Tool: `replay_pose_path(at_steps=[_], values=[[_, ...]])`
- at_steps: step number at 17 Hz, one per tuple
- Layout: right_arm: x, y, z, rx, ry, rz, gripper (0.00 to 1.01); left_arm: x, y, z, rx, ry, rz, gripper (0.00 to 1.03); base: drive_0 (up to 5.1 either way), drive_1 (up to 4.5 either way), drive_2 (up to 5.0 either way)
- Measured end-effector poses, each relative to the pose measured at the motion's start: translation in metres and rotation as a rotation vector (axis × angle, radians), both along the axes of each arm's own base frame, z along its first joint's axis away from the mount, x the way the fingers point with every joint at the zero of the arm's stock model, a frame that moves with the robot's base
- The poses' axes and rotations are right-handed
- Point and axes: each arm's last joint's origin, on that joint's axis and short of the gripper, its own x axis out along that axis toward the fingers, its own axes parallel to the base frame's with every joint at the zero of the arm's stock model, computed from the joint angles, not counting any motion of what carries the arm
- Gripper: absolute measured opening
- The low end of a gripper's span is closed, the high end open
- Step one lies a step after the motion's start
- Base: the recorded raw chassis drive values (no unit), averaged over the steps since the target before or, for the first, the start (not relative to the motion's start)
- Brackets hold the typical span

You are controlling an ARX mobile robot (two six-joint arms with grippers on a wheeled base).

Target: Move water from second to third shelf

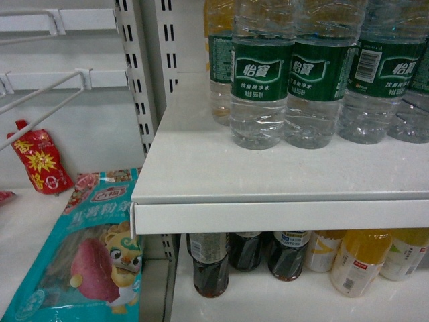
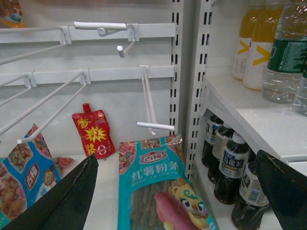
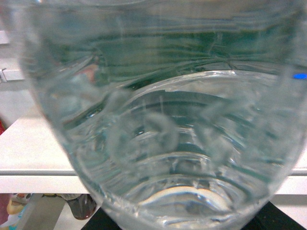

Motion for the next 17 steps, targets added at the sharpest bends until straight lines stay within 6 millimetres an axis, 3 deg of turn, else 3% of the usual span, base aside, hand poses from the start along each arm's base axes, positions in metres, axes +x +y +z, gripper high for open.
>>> replay_pose_path(at_steps=[5, 7, 9, 14, 17], values=[[0.0, 0.0, 0.0, 0.0, 0.0, 0.0, 0.38, 0.0, 0.0, 0.0, 0.0, 0.0, 0.0, 0.98, 0.0, 0.0, 0.0], [0.005, 0.003, 0.004, 0.035, -0.131, -0.098, 0.38, 0.0, 0.0, 0.0, 0.0, 0.0, 0.0, 0.98, 0.0, 0.0, 0.0], [0.015, 0.006, 0.008, 0.055, -0.113, -0.093, 0.38, 0.0, 0.0, 0.0, 0.0, -0.001, 0.0, 0.98, 0.0, 0.0, 0.0], [0.046, 0.035, -0.013, 0.026, 0.024, 0.032, 0.38, 0.0, 0.0, 0.0, 0.0, 0.0, 0.0, 0.98, 0.0, 0.0, 0.0], [0.065, 0.04, -0.019, 0.028, 0.07, 0.031, 0.38, 0.0, 0.0, 0.0, 0.0, 0.0, 0.0, 0.98, 0.0, 0.0, 0.0]])
